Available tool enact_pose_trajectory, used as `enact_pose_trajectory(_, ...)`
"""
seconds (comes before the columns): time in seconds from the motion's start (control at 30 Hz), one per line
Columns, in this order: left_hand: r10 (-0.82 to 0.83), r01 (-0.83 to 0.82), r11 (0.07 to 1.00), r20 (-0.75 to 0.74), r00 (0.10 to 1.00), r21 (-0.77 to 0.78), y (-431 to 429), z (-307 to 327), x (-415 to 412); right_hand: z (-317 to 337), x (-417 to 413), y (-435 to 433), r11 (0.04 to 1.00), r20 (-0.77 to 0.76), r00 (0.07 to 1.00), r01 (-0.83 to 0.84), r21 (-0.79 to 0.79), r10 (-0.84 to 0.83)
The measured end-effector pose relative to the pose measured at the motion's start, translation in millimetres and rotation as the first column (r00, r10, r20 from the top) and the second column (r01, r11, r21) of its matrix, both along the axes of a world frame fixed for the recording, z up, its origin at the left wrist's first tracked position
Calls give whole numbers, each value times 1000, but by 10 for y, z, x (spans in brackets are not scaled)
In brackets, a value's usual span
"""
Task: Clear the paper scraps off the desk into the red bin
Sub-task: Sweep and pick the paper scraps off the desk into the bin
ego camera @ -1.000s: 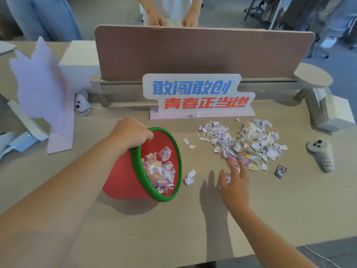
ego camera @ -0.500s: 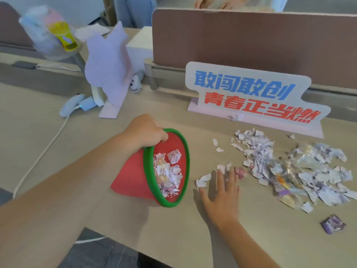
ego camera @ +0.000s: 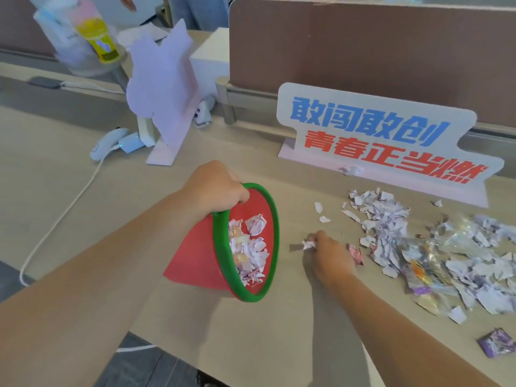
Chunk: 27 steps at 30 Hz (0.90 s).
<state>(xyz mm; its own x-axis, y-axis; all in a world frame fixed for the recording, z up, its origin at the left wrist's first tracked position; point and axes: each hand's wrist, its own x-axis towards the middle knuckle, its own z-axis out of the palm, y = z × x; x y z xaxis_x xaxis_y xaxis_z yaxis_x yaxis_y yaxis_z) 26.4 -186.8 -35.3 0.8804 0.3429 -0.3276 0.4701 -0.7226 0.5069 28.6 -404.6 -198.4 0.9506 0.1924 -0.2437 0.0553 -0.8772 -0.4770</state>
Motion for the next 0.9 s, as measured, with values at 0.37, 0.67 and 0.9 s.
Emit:
enact_pose_trajectory(0.37, -78, 82, 994, 63, 995, -70, -125, 98, 225, 902, -222, 864, 920, 93, 979, -205, 333, 184)
enact_pose_trajectory(0.67, -182, 182, 983, 52, 982, -10, -201, 127, 313, 1116, -272, 332, 605, -51, 946, 246, 758, -321)
enact_pose_trajectory(0.9, -179, 179, 984, 61, 982, -4, -226, 115, 356, 490, -144, -170, 672, -46, 763, 595, 440, -645)
